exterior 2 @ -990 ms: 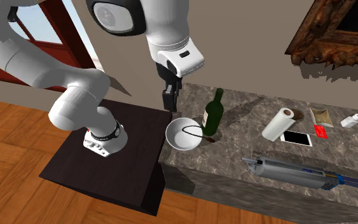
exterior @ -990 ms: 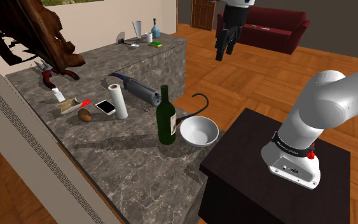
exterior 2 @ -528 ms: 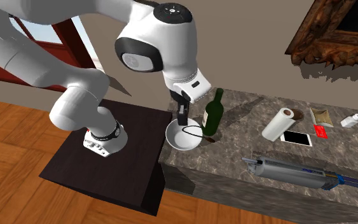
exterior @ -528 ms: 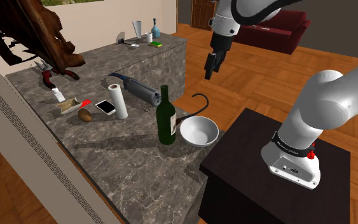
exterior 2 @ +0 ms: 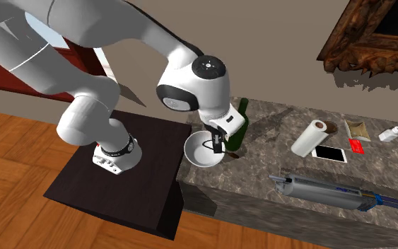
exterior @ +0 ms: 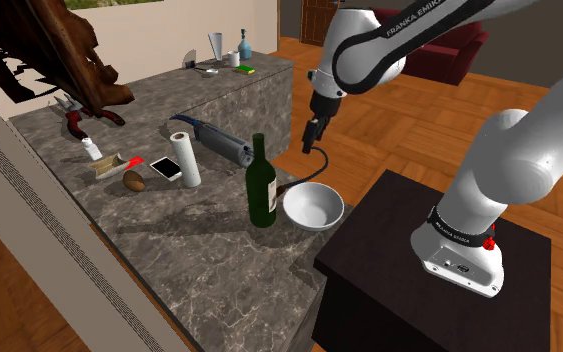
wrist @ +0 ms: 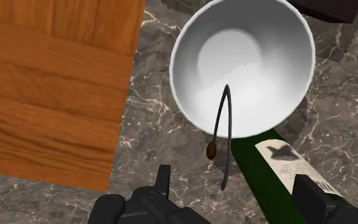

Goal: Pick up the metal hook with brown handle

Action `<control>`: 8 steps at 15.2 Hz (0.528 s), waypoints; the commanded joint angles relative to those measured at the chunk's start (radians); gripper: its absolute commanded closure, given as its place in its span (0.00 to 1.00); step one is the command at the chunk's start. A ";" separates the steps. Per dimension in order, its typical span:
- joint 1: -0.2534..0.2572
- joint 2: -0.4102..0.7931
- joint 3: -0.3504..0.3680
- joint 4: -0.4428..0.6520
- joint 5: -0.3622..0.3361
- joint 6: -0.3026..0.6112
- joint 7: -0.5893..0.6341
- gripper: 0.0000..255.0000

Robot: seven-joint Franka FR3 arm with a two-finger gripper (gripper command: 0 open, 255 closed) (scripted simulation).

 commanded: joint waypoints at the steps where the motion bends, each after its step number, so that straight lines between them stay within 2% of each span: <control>1: 0.027 0.085 -0.006 -0.001 0.035 0.098 -0.040 0.00; 5: 0.090 0.266 -0.029 0.028 0.150 0.265 -0.164 0.00; 8: 0.130 0.409 -0.029 0.077 0.299 0.366 -0.308 0.00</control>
